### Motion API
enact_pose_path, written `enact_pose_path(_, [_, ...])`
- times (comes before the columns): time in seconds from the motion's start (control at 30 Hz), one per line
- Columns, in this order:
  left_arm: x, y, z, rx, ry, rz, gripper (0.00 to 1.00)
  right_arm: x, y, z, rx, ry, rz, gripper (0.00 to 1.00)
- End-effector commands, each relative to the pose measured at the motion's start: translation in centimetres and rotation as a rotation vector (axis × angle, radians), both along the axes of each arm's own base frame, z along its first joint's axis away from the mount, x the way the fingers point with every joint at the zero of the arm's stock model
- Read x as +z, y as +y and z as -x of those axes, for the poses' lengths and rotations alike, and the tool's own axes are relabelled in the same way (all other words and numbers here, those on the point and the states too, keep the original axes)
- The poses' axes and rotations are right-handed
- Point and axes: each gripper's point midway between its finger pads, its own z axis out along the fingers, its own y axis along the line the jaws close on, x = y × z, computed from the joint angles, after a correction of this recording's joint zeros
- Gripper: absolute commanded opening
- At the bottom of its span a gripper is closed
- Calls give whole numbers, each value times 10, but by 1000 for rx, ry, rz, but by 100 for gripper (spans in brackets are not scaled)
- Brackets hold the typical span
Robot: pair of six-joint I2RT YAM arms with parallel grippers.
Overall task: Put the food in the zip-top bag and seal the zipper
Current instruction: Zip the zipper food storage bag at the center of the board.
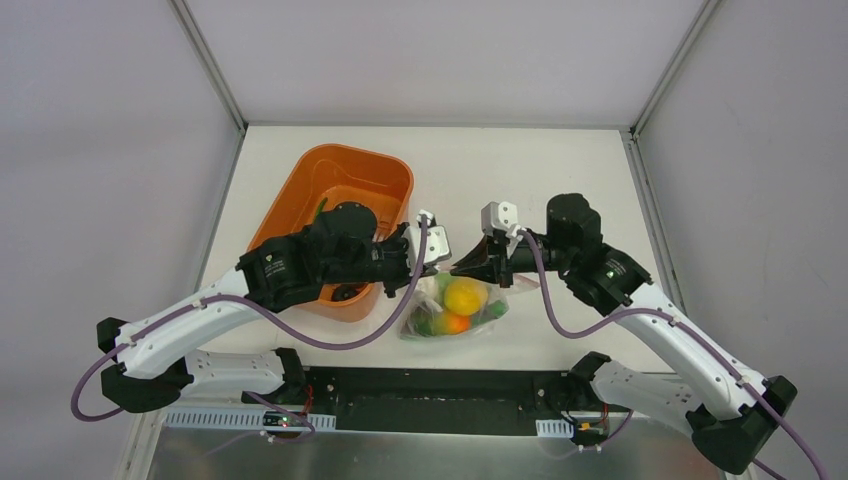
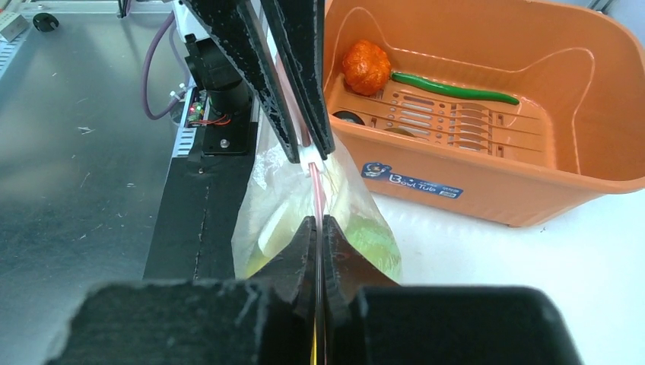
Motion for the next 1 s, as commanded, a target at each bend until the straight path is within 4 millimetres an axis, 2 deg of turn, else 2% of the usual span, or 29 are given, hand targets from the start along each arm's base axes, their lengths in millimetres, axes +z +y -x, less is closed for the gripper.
enact_pose_path(0.0, [8, 5, -1, 20, -12, 37, 0, 6, -3, -6, -35, -54, -10, 0])
enact_pose_path(0.17, [-9, 23, -2, 72, -6, -7, 0, 3, -9, -24, -162, -59, 12, 0])
enact_pose_path(0.23, [-18, 32, -2, 96, -4, -21, 0, 3, -11, -26, -179, -63, 9, 0])
enact_pose_path(0.43, [-29, 63, -4, 188, -22, -41, 0, 10, -14, -23, -191, -72, -21, 0])
enact_pose_path(0.63, [-28, 67, -8, 230, -23, -23, 0, 17, -12, -13, -149, -69, -61, 0])
enact_pose_path(0.9, [-28, 79, -13, 290, -39, -3, 0, 15, -15, -10, -156, -59, -60, 0])
enact_pose_path(0.97, [-27, 74, -10, 274, -29, 36, 19, 17, -15, -7, -139, -56, -71, 0])
